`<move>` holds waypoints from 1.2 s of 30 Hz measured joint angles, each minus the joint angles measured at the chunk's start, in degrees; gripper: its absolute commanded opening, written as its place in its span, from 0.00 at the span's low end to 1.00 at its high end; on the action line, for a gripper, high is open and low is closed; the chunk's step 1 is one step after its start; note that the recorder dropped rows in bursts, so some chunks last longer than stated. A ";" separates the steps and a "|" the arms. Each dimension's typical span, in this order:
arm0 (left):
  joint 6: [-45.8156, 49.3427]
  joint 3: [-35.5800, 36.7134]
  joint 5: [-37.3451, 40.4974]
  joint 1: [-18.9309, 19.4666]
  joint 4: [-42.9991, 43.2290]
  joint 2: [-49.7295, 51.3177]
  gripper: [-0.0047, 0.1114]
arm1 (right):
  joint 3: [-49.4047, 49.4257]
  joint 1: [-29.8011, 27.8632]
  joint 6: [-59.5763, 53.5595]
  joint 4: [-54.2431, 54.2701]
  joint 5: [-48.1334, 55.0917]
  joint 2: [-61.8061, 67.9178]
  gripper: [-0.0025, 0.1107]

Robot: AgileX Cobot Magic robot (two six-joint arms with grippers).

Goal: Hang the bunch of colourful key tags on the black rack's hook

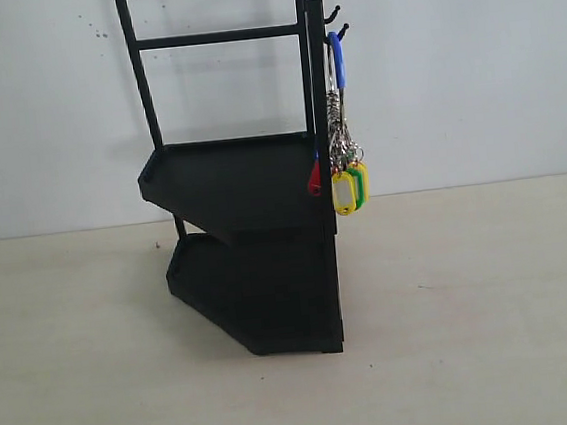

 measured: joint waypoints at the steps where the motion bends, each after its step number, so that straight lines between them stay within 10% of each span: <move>1: 0.00 0.00 0.00 0.00 0.00 0.00 0.08 | 0.00 0.00 0.34 0.13 0.12 0.00 0.02; 36: 0.00 0.00 0.00 0.00 0.00 0.00 0.08 | 6.05 -6.00 18.30 -26.06 15.29 0.00 0.02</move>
